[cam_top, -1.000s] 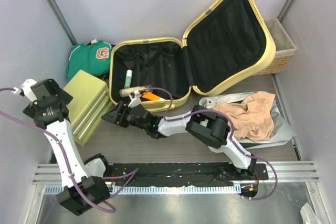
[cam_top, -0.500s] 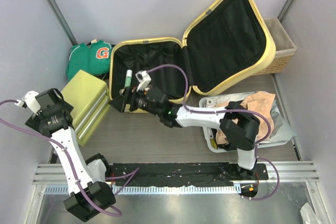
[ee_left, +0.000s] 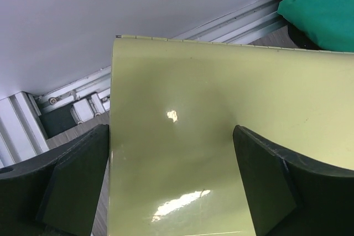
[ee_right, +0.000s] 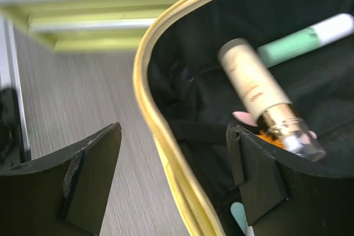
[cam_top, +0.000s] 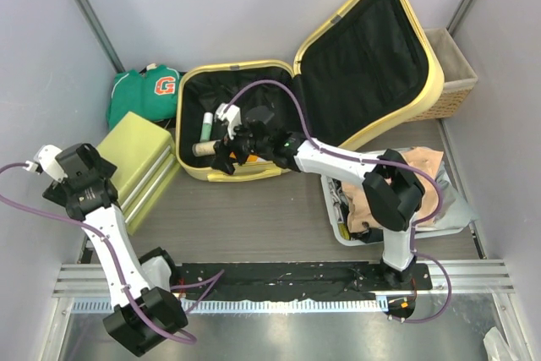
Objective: Open, take out, and arrange the luggage
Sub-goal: Adjust the storage box at the center of the board.
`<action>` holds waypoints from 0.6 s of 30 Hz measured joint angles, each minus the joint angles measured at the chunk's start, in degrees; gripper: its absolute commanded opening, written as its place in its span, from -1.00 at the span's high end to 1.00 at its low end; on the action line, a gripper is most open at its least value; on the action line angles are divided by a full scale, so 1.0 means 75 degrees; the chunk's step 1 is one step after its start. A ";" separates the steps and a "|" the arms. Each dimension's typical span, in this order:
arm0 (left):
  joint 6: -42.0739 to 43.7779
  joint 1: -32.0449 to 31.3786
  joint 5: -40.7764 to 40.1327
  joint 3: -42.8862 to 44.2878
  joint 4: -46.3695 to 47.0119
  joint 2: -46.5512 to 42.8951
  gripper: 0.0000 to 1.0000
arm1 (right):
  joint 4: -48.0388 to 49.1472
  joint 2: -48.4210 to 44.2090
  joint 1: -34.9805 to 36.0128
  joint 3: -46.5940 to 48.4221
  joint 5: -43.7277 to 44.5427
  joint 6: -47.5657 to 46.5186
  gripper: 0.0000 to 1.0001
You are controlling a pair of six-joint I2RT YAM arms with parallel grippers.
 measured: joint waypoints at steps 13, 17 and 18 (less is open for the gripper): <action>0.0283 0.0096 0.0431 0.0181 0.0697 0.0743 -0.65 | -0.0842 0.0854 -0.0055 0.0131 -0.1641 -0.1262 -0.17; 0.0379 0.0119 0.0592 0.0224 0.0877 0.0915 -0.61 | -0.0924 0.1052 -0.0108 0.0289 -0.1539 -0.1387 0.35; 0.0402 0.0122 0.0627 0.0230 0.0921 0.0959 -0.59 | -0.0962 0.1102 -0.0134 0.0347 -0.1475 -0.1402 0.55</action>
